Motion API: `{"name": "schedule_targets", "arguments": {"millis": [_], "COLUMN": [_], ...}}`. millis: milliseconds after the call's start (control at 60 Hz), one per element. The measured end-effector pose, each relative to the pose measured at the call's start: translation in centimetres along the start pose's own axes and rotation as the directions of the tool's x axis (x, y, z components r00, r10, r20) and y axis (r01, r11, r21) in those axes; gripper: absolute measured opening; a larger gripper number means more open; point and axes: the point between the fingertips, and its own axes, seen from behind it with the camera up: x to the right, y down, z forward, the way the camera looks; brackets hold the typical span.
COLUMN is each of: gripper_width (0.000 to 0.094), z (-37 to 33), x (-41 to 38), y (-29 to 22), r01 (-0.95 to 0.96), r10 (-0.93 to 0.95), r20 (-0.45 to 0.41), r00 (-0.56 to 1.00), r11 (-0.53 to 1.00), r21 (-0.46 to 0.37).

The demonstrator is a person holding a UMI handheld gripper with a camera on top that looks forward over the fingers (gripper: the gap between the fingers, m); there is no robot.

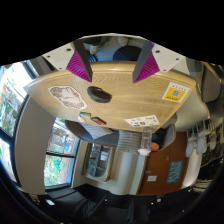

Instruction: Arrange mouse

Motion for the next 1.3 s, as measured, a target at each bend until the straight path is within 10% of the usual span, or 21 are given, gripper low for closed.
{"name": "schedule_targets", "arguments": {"millis": [817, 933, 983, 1300], "gripper_width": [0.0819, 0.072, 0.0507, 0.036], "z": [25.0, 26.8, 27.3, 26.2], "x": [10.2, 10.2, 10.2, 16.3], "y": [-2.2, -3.0, -3.1, -5.8], "r01": [-0.033, -0.059, -0.057, -0.05], "r10": [0.031, 0.058, 0.055, 0.037], "r20": [-0.01, -0.01, -0.017, -0.087], "r00": [0.999, 0.998, 0.998, 0.996], "r11": [0.978, 0.979, 0.979, 0.987], "r21": [-0.205, -0.195, -0.193, -0.152]}}
